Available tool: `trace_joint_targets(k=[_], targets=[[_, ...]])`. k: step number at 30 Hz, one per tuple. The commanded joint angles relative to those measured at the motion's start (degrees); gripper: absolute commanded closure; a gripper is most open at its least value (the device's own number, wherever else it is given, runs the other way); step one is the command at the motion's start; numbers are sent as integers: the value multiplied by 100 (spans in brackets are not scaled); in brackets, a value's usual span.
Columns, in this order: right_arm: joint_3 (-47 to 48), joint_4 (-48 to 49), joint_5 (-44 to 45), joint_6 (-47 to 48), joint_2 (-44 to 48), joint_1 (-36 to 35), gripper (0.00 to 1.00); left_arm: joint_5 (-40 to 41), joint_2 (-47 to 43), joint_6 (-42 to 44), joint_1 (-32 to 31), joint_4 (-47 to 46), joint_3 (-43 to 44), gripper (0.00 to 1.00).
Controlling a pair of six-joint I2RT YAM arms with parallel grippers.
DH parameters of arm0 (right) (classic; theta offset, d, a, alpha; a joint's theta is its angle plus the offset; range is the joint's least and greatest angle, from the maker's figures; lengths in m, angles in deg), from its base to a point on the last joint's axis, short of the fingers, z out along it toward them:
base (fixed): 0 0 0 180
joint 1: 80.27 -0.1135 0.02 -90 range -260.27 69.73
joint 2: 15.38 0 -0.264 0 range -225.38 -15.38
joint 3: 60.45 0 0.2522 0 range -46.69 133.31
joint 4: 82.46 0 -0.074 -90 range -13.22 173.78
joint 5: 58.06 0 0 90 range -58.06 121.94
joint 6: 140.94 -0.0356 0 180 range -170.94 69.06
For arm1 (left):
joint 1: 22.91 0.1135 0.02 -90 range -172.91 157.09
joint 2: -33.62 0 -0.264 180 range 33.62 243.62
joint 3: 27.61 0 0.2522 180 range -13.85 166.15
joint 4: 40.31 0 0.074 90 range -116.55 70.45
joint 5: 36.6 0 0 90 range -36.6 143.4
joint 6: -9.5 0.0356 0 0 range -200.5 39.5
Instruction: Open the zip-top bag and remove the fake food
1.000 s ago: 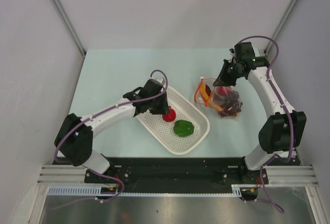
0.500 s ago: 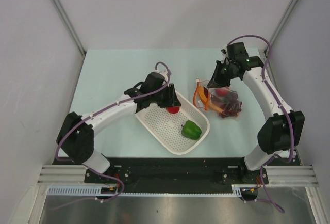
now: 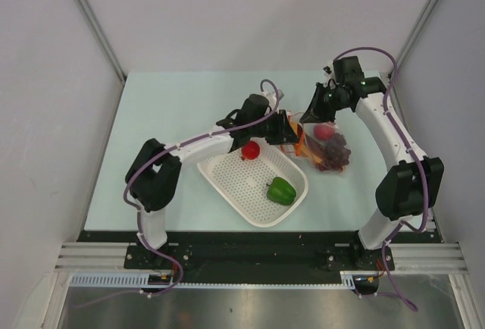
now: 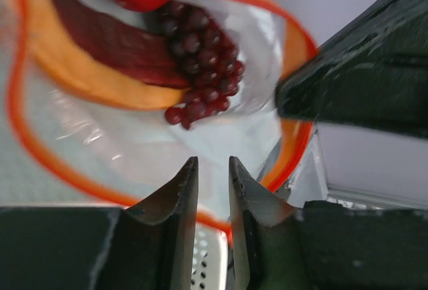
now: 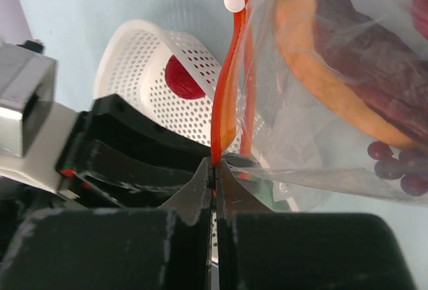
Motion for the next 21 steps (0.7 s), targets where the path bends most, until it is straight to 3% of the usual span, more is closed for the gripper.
trace_joint_targets(k=[1,7,14,21], targets=[[336,335,-424,-355,-89,-5,100,-367,391,-359,-140,-642,588,72],[433,528,-609,-654,-203,39,100,-526,1165,-649,-158,-853,1045,71],[1240,450,-749,-716,-677,83,100,-675,1552,-974,-149,-1354,1063,71],[1778,107,-688,-268,-1082,56,100,-825,1842,-369,-79,-590,1572,65]])
